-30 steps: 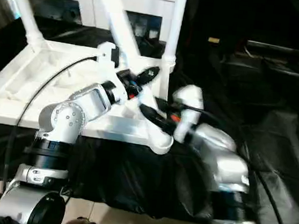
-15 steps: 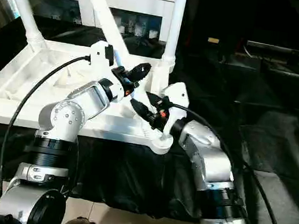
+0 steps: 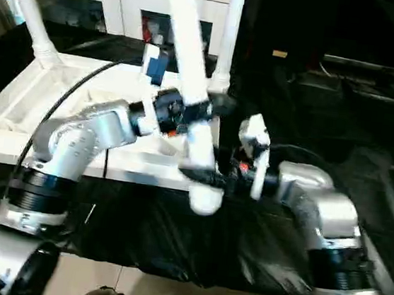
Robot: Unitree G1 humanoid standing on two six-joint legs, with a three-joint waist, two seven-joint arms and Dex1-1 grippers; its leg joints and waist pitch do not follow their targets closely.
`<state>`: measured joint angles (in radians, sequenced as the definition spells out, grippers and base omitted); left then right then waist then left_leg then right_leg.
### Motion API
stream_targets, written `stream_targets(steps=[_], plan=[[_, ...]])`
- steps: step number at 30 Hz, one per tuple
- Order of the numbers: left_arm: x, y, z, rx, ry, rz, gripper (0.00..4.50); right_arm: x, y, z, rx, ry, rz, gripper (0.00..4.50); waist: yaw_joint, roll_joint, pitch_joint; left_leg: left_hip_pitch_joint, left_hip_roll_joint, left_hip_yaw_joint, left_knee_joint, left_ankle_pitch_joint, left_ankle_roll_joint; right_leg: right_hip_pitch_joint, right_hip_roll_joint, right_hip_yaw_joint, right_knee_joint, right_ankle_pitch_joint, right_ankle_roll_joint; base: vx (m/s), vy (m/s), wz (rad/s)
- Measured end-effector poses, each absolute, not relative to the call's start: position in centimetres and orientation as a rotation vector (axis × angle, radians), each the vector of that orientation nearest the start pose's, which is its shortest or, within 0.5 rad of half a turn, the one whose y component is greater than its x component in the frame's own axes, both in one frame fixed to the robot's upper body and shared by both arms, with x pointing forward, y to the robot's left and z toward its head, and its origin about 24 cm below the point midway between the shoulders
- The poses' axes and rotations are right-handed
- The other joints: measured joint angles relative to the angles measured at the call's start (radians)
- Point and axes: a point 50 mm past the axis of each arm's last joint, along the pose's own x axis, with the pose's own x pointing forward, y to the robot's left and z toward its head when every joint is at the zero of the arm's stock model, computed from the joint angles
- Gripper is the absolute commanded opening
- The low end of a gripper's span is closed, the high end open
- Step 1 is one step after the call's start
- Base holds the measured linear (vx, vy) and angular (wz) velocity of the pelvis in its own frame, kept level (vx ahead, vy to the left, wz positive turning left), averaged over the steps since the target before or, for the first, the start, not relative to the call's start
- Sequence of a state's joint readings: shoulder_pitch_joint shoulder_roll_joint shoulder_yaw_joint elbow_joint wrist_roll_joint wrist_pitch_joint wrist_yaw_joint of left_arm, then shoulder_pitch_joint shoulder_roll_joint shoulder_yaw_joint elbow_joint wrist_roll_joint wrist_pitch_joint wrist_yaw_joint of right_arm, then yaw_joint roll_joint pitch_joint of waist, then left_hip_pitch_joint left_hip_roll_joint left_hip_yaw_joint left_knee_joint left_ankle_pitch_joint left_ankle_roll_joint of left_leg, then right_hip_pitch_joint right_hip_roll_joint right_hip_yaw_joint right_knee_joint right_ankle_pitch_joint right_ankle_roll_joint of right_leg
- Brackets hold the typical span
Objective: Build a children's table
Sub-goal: Pick table leg
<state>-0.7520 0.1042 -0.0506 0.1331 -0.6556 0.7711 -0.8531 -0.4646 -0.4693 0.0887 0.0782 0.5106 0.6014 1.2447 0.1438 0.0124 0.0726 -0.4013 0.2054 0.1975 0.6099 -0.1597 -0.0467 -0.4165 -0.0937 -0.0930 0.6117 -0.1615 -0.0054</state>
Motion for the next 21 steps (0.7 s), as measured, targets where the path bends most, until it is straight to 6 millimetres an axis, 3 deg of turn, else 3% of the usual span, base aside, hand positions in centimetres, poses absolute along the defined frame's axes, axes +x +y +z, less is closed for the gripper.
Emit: stream_targets(steps=[5,16,18,21], plan=[[30.5,4.4,18.8,-0.376,0.078,-1.507,1.81,28.2,-14.1,12.2,0.171,0.270,1.487,2.66,0.000,0.000,0.000,0.001,0.000,0.000,0.000,0.000,-0.001,0.000,0.000,0.000,0.002,0.000,0.000,0.000,0.000,0.00],[30.4,4.5,18.9,-0.374,0.069,-1.537,1.80,27.9,-13.7,12.2,0.189,0.281,1.520,1.93,0.000,0.000,0.000,0.001,0.000,-0.001,0.000,0.002,-0.003,0.000,0.000,0.000,0.002,0.001,0.002,0.000,0.000,0.00],[30.5,4.6,18.8,-0.379,0.073,-1.531,2.36,27.9,-13.6,12.1,0.194,0.280,1.513,1.91,0.000,0.000,0.000,0.001,0.000,-0.001,0.000,0.002,-0.003,0.000,0.000,0.000,0.002,0.001,0.003,0.000,0.000,0.00],[30.9,4.4,18.8,-0.424,0.075,-1.474,2.57,28.2,-13.6,12.0,0.195,0.265,1.452,1.91,0.001,0.000,0.000,0.001,0.000,-0.001,0.001,0.002,-0.003,0.001,0.000,0.000,0.002,0.001,0.003,0.000,0.000,0.00]])
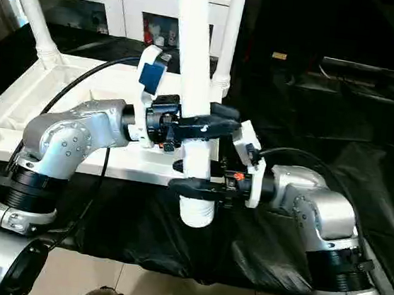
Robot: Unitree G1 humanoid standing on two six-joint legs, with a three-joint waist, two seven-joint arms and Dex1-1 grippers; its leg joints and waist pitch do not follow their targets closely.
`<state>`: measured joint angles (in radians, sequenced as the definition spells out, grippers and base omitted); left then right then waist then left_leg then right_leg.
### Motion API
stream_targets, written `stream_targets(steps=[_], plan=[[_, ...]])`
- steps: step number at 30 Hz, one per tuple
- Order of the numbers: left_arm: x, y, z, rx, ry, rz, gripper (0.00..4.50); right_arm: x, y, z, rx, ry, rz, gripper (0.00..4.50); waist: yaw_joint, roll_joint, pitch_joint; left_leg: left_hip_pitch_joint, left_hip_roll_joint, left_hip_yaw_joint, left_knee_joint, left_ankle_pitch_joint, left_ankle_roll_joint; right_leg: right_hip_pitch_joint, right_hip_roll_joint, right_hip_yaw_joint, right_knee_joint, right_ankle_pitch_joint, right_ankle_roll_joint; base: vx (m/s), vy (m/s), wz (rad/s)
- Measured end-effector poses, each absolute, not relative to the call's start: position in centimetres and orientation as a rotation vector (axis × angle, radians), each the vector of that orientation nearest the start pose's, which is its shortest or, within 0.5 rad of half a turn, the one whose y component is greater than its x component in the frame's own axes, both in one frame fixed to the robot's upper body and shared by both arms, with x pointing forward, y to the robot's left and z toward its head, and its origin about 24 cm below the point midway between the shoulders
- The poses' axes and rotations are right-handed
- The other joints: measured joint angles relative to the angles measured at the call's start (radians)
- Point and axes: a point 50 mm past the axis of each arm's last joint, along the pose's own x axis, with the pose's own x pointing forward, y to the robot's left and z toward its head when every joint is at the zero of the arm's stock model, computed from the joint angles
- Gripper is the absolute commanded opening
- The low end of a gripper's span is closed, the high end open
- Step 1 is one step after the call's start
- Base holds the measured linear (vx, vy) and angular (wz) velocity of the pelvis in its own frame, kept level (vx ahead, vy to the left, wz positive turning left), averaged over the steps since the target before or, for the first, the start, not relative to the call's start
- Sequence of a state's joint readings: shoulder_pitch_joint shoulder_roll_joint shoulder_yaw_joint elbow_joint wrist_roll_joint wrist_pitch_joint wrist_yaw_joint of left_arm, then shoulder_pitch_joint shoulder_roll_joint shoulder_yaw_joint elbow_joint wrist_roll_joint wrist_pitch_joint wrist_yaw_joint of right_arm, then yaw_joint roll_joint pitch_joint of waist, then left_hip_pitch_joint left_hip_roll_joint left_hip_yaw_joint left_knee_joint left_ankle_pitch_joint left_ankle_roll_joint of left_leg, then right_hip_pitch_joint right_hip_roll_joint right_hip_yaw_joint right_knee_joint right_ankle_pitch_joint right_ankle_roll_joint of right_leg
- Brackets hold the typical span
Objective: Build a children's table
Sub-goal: Pick table leg
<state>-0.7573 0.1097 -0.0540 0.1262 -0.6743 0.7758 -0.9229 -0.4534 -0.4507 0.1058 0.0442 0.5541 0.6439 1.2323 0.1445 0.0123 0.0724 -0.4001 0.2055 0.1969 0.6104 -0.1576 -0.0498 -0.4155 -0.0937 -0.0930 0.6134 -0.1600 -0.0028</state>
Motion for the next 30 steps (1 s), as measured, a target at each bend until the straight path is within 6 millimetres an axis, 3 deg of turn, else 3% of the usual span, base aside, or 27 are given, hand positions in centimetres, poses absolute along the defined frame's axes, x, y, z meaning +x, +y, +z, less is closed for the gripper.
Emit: stream_targets(steps=[3,6,13,15,23,24,30], plan=[[31.5,4.4,18.8,-0.409,0.062,-1.373,2.87,28.5,-13.4,11.7,0.181,0.240,1.374,1.91,0.000,0.000,0.000,0.000,0.000,0.000,0.000,0.000,0.000,0.000,0.000,0.000,0.000,0.000,0.000,0.000,0.000,0.00],[32.4,4.1,18.6,-0.457,0.060,-1.210,2.92,29.3,-13.3,11.5,0.141,0.215,1.243,1.91,0.000,0.000,0.000,0.000,0.000,0.000,0.000,0.000,0.000,0.000,0.000,0.000,0.000,0.000,0.000,0.000,0.000,0.00],[33.1,3.5,18.4,-0.494,0.068,-1.033,2.92,30.1,-13.1,11.1,0.117,0.200,1.101,1.90,-0.001,0.000,0.000,0.000,0.000,0.000,0.000,0.000,0.000,0.000,0.000,0.000,-0.001,0.000,0.001,0.000,0.000,0.00],[33.3,3.4,18.4,-0.482,0.059,-0.978,2.59,30.3,-13.1,10.9,0.117,0.198,1.071,1.90,-0.001,0.000,0.000,-0.001,0.000,0.000,0.000,0.000,0.000,0.000,0.000,0.000,-0.001,0.000,0.001,0.000,0.000,0.00],[33.2,3.3,18.7,-0.406,0.017,-0.945,1.99,30.5,-12.8,10.9,0.116,0.191,1.042,1.90,-0.001,0.000,0.000,-0.001,0.000,0.000,0.000,0.000,0.000,0.000,0.000,0.000,-0.001,0.000,0.001,0.000,0.000,0.00],[33.2,3.2,18.7,-0.396,0.015,-0.946,1.89,30.5,-12.8,10.9,0.122,0.192,1.043,2.46,-0.001,0.000,0.000,-0.001,0.000,0.000,0.000,0.000,0.000,0.000,0.000,0.000,-0.001,0.000,0.001,0.000,0.000,0.00],[32.9,3.0,18.0,-0.335,0.033,-0.959,1.84,30.9,-13.0,11.9,0.095,0.179,1.060,2.93,0.000,0.000,0.000,-0.001,0.000,0.000,0.000,0.000,0.000,0.000,0.000,0.000,-0.001,0.000,0.001,0.000,0.000,0.00]])
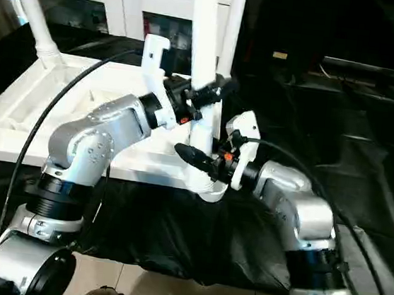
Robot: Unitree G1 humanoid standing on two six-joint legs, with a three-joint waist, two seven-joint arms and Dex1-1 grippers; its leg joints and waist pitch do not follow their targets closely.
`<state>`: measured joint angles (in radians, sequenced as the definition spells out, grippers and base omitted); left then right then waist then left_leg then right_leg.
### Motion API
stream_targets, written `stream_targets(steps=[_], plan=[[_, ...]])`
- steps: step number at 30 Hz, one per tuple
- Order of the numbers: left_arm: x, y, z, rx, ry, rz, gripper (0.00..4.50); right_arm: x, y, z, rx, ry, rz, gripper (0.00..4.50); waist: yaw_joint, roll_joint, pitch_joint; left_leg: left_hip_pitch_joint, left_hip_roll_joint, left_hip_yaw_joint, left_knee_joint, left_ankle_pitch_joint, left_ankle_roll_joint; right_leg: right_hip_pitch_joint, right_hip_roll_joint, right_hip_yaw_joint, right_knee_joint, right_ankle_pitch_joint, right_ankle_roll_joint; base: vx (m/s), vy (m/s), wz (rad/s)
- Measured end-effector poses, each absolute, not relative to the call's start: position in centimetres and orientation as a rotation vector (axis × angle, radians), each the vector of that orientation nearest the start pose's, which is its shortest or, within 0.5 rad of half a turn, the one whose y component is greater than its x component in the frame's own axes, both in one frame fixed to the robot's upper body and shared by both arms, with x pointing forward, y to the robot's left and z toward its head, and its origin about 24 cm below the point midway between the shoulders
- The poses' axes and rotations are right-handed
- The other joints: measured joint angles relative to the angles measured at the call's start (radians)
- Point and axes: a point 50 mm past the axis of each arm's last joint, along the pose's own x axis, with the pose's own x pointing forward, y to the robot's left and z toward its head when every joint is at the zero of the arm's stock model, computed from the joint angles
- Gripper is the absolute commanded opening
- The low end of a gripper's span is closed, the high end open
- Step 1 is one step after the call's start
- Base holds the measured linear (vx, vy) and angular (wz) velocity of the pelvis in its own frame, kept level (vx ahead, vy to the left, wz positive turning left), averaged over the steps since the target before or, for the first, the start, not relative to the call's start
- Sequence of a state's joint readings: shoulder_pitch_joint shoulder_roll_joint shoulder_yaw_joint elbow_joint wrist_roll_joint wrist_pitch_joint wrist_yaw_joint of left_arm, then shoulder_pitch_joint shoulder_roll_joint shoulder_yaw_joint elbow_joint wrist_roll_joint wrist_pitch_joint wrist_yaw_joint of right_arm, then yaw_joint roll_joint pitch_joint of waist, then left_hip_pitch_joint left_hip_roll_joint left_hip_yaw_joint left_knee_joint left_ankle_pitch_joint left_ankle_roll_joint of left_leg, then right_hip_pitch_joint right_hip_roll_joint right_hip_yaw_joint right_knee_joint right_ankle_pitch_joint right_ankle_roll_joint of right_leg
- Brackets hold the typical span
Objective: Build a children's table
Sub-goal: Pick table leg
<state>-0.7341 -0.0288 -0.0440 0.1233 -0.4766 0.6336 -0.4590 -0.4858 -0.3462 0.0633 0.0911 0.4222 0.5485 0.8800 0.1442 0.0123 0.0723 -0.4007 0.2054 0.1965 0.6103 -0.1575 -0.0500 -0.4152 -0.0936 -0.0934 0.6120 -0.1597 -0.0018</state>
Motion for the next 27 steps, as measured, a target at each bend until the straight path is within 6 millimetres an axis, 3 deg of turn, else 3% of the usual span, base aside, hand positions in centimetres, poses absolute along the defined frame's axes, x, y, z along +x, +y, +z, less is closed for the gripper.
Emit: stream_targets(steps=[8,27], plan=[[32.8,2.9,18.1,-0.318,0.012,-0.996,1.84,30.6,-14.7,11.7,0.041,0.296,1.105,3.18,0.000,0.000,0.000,0.000,0.000,0.000,0.000,0.000,0.000,0.000,0.000,0.000,0.000,0.000,0.000,0.000,0.000,0.00],[31.8,2.1,18.1,-0.272,0.004,-1.104,1.84,30.2,-14.5,10.7,0.046,0.379,1.169,3.18,0.000,0.000,0.000,0.000,0.000,0.000,0.000,0.000,0.000,0.000,0.000,0.000,0.001,0.000,0.000,0.000,0.000,0.00]])
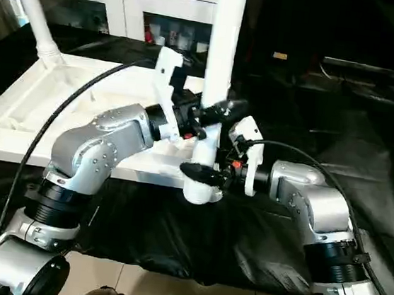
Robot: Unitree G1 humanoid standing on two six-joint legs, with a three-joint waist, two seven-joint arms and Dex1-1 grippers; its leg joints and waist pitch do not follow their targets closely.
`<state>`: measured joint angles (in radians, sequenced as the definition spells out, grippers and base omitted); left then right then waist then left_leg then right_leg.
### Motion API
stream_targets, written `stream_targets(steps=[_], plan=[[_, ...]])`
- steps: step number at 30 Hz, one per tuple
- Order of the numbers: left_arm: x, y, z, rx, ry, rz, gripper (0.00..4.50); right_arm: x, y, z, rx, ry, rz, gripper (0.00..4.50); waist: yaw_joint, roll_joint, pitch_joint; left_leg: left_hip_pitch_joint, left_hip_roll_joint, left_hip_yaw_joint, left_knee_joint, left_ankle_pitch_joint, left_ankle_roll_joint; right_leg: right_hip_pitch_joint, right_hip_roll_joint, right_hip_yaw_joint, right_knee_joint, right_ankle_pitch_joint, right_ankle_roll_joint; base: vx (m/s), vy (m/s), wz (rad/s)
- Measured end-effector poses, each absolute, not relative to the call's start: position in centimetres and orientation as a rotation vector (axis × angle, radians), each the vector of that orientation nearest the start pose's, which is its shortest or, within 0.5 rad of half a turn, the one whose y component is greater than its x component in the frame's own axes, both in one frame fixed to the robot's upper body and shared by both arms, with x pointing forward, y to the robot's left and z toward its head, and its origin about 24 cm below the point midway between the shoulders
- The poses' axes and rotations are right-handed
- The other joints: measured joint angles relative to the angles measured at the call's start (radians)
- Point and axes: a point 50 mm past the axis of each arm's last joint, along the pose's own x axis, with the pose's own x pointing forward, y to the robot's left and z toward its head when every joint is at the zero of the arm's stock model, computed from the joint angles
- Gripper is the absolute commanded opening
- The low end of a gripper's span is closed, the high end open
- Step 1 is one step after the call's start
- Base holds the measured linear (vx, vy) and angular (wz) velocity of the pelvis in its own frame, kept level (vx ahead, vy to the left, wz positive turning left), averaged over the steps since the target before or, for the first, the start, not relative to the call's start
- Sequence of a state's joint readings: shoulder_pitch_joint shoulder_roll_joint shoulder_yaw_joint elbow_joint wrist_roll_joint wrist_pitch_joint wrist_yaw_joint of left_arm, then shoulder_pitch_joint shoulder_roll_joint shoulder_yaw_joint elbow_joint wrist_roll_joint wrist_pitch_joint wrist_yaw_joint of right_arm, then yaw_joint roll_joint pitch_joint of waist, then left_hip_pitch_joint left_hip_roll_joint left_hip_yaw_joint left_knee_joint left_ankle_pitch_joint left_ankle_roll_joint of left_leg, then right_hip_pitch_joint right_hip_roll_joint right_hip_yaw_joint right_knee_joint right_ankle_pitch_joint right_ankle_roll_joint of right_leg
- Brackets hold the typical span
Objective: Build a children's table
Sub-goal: Pick table leg
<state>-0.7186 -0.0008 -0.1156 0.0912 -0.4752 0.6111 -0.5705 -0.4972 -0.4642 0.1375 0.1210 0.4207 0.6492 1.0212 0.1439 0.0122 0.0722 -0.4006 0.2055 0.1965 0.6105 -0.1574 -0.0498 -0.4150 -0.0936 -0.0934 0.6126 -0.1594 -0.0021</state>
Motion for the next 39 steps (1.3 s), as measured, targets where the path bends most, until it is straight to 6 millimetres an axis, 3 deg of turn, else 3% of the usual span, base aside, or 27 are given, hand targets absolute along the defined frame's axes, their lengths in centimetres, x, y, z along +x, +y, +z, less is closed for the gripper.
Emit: stream_targets(steps=[5,17,22,23,29,33,39], plan=[[31.7,2.1,18.1,-0.270,0.004,-1.119,1.84,30.1,-14.4,10.6,0.044,0.394,1.185,3.18,0.000,0.000,0.000,0.000,0.000,0.000,0.000,0.000,0.000,0.000,0.000,0.000,0.000,0.000,0.000,0.000,0.000,0.00],[31.6,2.2,18.1,-0.255,0.006,-1.134,1.84,30.0,-14.1,10.5,0.057,0.403,1.205,2.08,0.000,0.000,0.000,0.000,0.000,0.000,0.000,0.000,0.000,0.000,0.000,0.000,0.000,0.000,0.000,0.000,0.000,0.00],[31.6,2.1,17.9,-0.261,0.024,-1.124,1.84,29.9,-14.0,10.3,0.058,0.408,1.210,1.95,0.000,0.000,0.000,0.000,0.000,0.000,0.000,0.000,0.000,0.000,0.000,0.000,0.000,0.000,0.000,0.000,0.000,0.00],[31.7,2.1,17.9,-0.267,0.030,-1.120,2.40,29.8,-14.0,10.3,0.060,0.409,1.210,1.94,0.000,0.000,0.000,0.000,0.000,0.000,0.000,0.000,0.000,0.000,0.000,0.000,0.000,0.000,0.000,0.000,0.000,0.00],[31.6,1.9,18.1,-0.285,0.004,-1.125,2.97,29.9,-13.7,10.2,0.079,0.376,1.185,1.91,0.000,0.000,0.000,0.000,0.000,0.000,0.000,0.000,0.000,0.000,0.000,0.000,0.000,0.000,0.000,0.000,0.000,0.00],[31.9,2.1,19.7,-0.442,-0.101,-1.084,3.00,30.4,-13.3,10.3,0.120,0.317,1.112,1.91,0.000,0.000,0.000,0.000,0.000,0.000,0.001,0.000,0.000,0.000,0.000,0.000,0.001,0.001,-0.001,0.000,0.000,0.00],[32.5,3.5,20.8,-0.457,-0.180,-1.033,3.00,31.5,-14.2,9.7,0.176,0.256,0.929,1.91,-0.001,0.000,0.000,0.000,0.000,0.000,0.001,0.000,0.000,0.000,0.000,0.000,0.000,0.001,0.000,0.000,0.000,0.00]])
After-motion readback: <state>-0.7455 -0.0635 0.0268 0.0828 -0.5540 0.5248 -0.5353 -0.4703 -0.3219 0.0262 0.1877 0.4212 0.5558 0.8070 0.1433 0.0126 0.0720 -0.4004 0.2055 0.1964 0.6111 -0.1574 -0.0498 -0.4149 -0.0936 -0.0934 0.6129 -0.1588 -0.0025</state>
